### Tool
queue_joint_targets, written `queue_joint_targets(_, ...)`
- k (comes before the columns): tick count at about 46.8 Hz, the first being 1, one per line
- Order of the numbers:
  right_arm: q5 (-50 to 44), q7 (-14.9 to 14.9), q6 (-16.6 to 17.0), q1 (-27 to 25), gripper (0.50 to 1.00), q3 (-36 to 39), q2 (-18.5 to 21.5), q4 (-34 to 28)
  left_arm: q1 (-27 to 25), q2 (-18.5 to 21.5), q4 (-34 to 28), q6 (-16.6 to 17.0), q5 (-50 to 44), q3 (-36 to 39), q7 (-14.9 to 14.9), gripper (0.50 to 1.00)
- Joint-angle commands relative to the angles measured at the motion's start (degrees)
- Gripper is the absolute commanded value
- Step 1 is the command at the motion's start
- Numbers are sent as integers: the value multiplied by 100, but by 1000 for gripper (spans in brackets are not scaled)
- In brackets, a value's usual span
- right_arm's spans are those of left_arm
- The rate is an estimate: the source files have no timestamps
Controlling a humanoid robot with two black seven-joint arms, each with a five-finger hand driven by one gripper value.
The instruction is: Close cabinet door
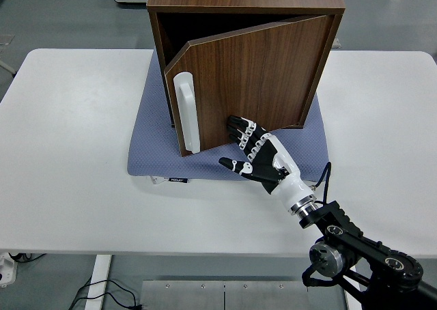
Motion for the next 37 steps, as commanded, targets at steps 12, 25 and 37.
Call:
queue_joint_targets(12,532,-85,-88,377,1000,-111,-25,-368,0,0,0,1,2,0,0,1000)
queue_joint_targets(25,647,-208,-79,623,1000,-111,-52,-526,0,0,0,1,-7,0,0,1000)
queue_joint_targets(37,735,-270,-79,843,1000,-103,-69,-596,0,0,0,0,2,0,0,1000)
